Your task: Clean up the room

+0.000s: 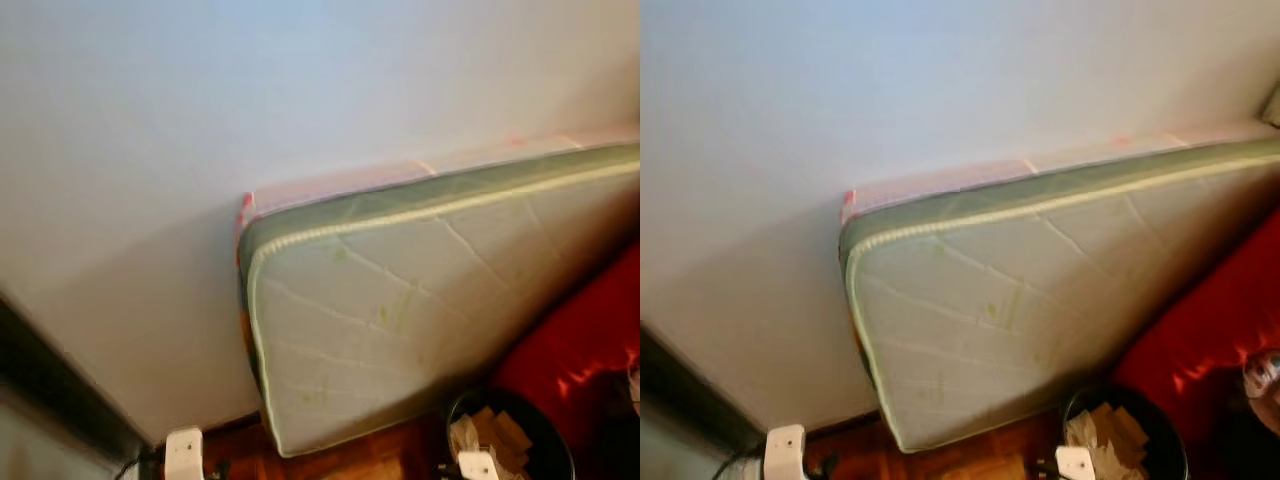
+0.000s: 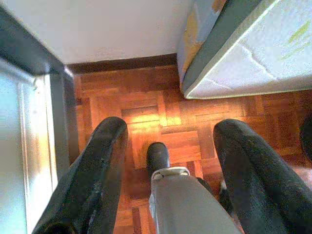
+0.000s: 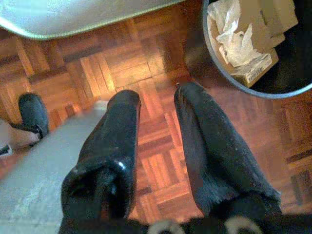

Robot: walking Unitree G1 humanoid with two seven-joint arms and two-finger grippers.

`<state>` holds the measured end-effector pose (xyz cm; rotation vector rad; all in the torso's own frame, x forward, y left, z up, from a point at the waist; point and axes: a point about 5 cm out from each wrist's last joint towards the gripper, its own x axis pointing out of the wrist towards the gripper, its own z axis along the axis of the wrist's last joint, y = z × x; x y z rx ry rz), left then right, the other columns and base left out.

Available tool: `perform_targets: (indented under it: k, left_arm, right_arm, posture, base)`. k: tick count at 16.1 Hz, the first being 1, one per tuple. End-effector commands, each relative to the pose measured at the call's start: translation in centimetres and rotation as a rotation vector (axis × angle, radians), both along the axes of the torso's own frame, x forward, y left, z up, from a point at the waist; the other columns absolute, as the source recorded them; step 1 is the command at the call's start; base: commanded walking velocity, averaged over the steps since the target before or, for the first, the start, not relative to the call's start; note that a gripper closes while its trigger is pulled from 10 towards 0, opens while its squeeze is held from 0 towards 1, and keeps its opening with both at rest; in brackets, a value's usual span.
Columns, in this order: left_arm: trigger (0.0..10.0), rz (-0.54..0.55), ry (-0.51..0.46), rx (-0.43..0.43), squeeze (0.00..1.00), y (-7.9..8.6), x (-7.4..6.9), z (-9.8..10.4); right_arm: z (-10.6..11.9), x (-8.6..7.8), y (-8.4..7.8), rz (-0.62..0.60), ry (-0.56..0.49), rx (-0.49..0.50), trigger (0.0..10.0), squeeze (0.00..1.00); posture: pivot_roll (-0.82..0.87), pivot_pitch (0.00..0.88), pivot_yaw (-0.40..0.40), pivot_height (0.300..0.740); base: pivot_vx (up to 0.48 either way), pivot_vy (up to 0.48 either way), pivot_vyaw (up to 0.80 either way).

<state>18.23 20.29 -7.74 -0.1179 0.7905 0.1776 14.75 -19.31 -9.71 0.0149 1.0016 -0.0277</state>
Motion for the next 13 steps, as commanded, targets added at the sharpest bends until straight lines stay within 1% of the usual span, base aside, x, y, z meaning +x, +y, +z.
perform_targets:
  k: [1, 9, 10, 13]
  left_arm:
    - [10.0, -0.053, -0.030, -0.053, 0.00, -2.05, 4.88, 2.07]
    - [10.0, -0.049, -0.034, -0.057, 0.00, -2.07, 4.89, 2.09]
    - [10.0, -0.048, -0.035, -0.059, 0.00, -2.09, 4.91, 2.10]
    - [10.0, -0.047, -0.037, -0.061, 0.00, -2.11, 4.95, 2.12]
  right_arm:
    - [3.39, 7.49, -0.25, -0.118, -0.086, 0.045, 10.0, 0.00]
    - [3.39, 7.48, -0.26, -0.132, -0.089, 0.050, 10.0, 0.00]
    - [3.38, 7.48, -0.28, -0.122, -0.082, 0.045, 10.0, 0.00]
    - [3.39, 7.50, -0.28, -0.112, -0.077, 0.044, 10.0, 0.00]
  posture:
    - [0.05, 0.000, -0.091, 0.740]
    - [0.05, 0.000, -0.090, 0.740]
    - [0.05, 0.000, -0.092, 0.740]
    - [0.05, 0.000, -0.093, 0.740]
  base:
    - [0.000, 0.000, 0.00]
    - [0.000, 0.000, 0.00]
    - [0.000, 0.000, -0.50]
    - [0.000, 0.000, -0.79]
